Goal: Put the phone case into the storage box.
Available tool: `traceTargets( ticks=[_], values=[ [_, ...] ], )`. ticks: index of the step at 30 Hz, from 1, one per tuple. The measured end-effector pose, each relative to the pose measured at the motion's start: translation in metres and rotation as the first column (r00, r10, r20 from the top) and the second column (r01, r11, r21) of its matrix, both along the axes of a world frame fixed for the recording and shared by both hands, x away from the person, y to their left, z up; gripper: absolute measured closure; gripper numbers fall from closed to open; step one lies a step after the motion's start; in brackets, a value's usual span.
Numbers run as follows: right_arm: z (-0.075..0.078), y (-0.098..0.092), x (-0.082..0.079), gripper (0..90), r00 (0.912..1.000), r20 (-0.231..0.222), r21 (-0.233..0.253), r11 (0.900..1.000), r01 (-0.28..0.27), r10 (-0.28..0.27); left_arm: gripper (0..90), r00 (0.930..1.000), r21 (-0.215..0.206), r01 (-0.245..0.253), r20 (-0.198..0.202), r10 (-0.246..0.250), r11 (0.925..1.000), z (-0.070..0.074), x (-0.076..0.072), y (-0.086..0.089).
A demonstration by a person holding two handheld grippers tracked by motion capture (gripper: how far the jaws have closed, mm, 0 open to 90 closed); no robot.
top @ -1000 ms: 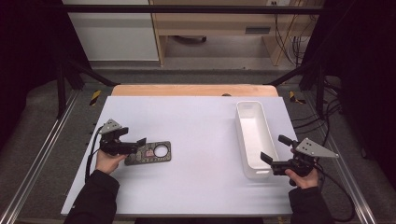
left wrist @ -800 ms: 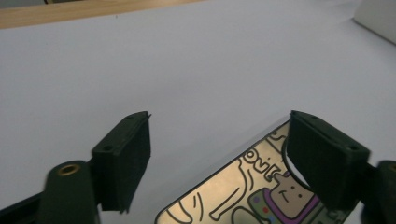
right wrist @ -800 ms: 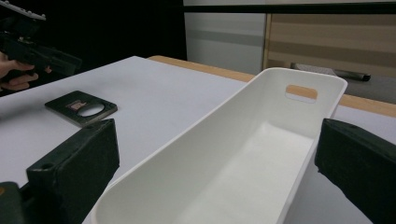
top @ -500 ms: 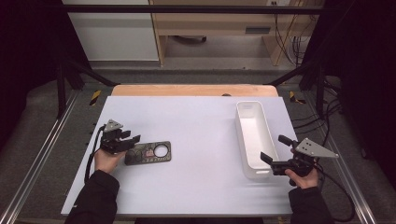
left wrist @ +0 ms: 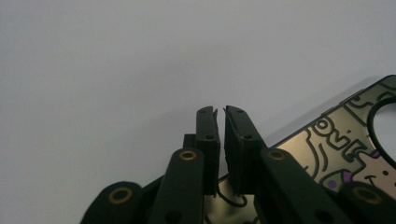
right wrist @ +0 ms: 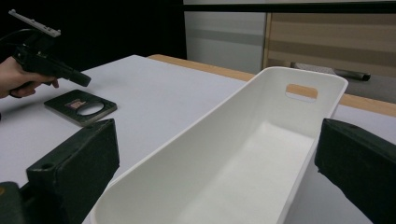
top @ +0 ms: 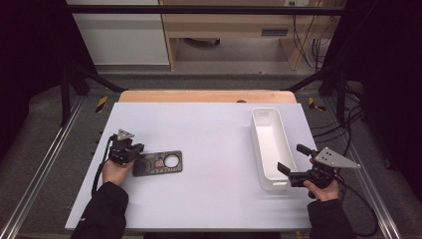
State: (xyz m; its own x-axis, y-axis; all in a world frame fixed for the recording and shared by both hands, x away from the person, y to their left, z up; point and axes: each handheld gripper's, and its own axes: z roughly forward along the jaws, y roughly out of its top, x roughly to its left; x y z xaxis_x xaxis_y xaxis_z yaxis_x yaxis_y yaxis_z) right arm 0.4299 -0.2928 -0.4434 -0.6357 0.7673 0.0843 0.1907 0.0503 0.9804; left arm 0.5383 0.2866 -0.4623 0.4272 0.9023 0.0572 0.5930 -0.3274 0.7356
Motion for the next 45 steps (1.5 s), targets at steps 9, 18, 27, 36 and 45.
traceTargets(
  ticks=[9, 18, 27, 36, 45],
  values=[
    [0.000, 0.000, 0.000, 0.3, 1.0000, -0.002, -0.001, 1.000, 0.000, 0.000, 89.3, 0.9996, 0.057, 0.002, -0.028, 0.000, 0.9984, -0.005, 0.002, -0.002],
    [0.000, 0.000, 0.000, 0.3, 1.0000, -0.002, -0.002, 1.000, -0.001, 0.001, 89.4, 0.9986, 0.083, 0.019, -0.050, -0.014, 0.9964, -0.005, 0.001, -0.004],
    [0.000, 0.000, 0.000, 0.3, 1.0000, -0.003, -0.003, 1.000, -0.003, 0.003, 89.4, 0.9971, 0.090, 0.027, -0.073, -0.021, 0.9956, -0.004, -0.006, -0.005],
    [0.001, -0.001, -0.001, 0.3, 1.0000, -0.002, -0.001, 1.000, -0.003, 0.003, 89.4, 0.9960, 0.097, 0.046, -0.080, -0.038, 0.9943, -0.004, -0.019, -0.007],
    [0.001, -0.001, -0.001, 0.3, 1.0000, -0.002, 0.000, 1.000, -0.004, 0.004, 89.4, 0.9957, 0.120, 0.063, -0.076, -0.054, 0.9907, -0.004, -0.033, -0.012]
  ],
)
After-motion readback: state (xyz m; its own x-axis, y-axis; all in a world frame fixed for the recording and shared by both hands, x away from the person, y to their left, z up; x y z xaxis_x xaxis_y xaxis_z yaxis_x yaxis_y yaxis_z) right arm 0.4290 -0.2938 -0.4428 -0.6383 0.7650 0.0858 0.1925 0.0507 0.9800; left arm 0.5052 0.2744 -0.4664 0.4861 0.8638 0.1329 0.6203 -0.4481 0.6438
